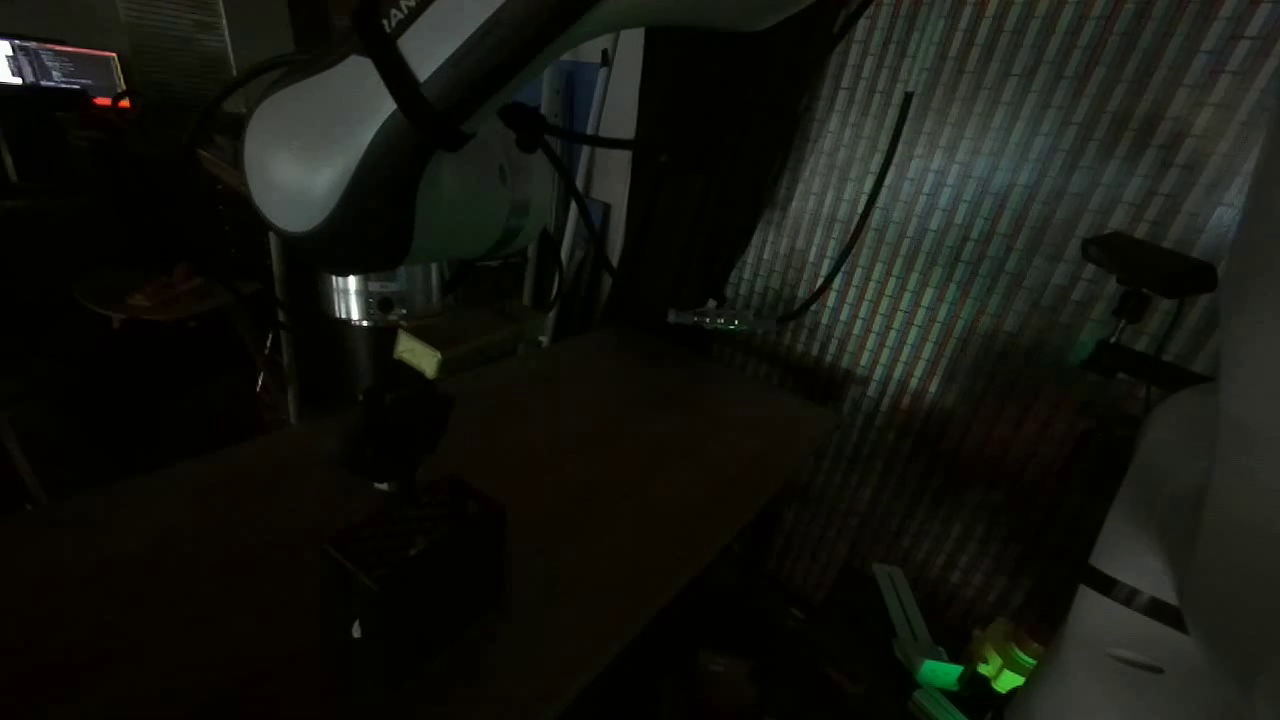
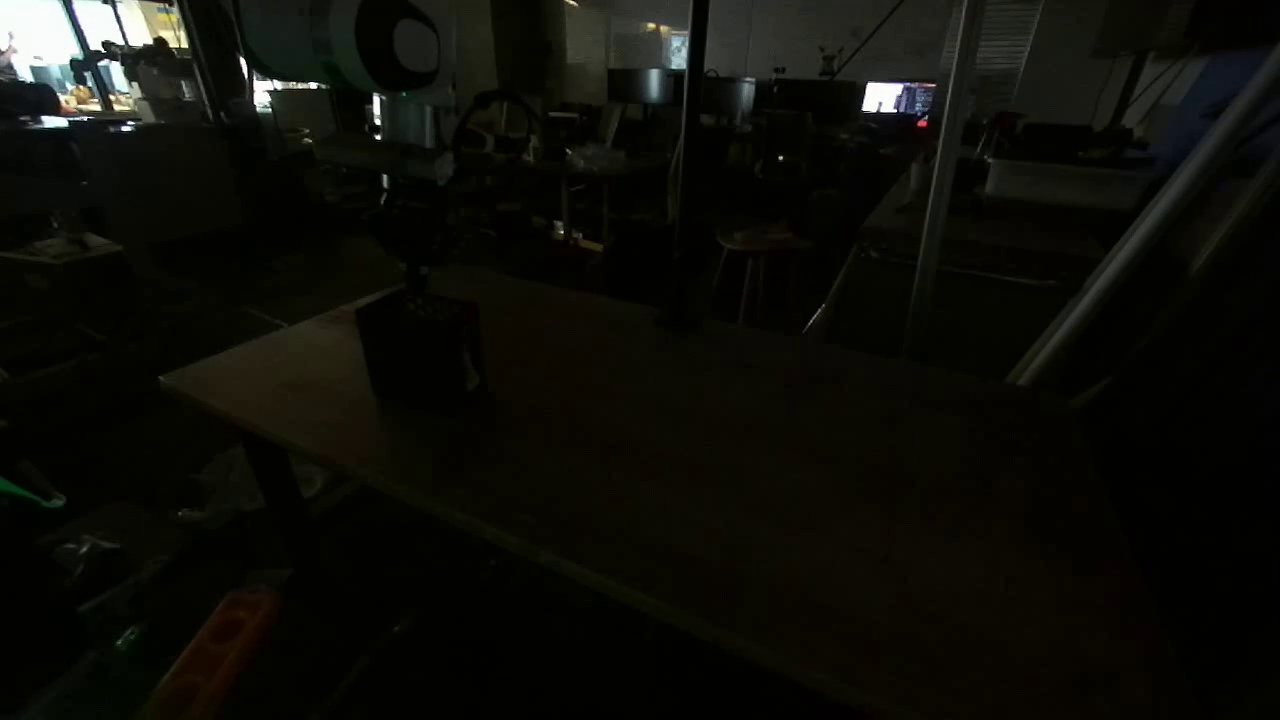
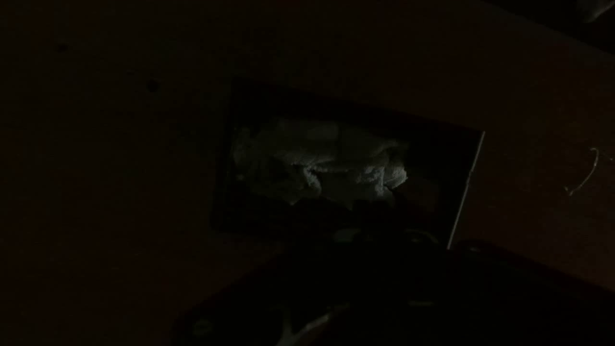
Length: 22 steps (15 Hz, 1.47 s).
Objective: Put the towel in the box then remove the towel and fold it.
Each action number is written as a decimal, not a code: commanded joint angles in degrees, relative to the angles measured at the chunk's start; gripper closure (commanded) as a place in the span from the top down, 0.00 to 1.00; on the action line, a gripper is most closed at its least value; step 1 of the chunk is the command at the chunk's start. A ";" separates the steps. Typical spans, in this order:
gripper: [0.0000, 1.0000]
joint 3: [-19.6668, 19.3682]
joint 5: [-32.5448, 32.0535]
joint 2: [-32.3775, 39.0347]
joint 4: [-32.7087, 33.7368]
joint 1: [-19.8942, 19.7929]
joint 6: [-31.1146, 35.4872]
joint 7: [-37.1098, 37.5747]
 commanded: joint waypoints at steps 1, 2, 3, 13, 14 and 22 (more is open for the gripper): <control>0.15 -0.17 0.72 1.20 0.27 0.62 -0.17 0.10; 0.18 -0.19 0.85 1.50 0.01 0.56 0.05 0.03; 0.17 -0.21 0.90 1.77 -0.13 0.51 0.13 0.02; 0.31 0.16 3.48 5.81 -1.06 0.08 3.70 -0.89; 0.43 0.14 3.70 6.25 -1.07 0.01 4.12 -1.01; 0.69 0.25 4.17 7.51 -0.98 -0.40 5.21 -1.58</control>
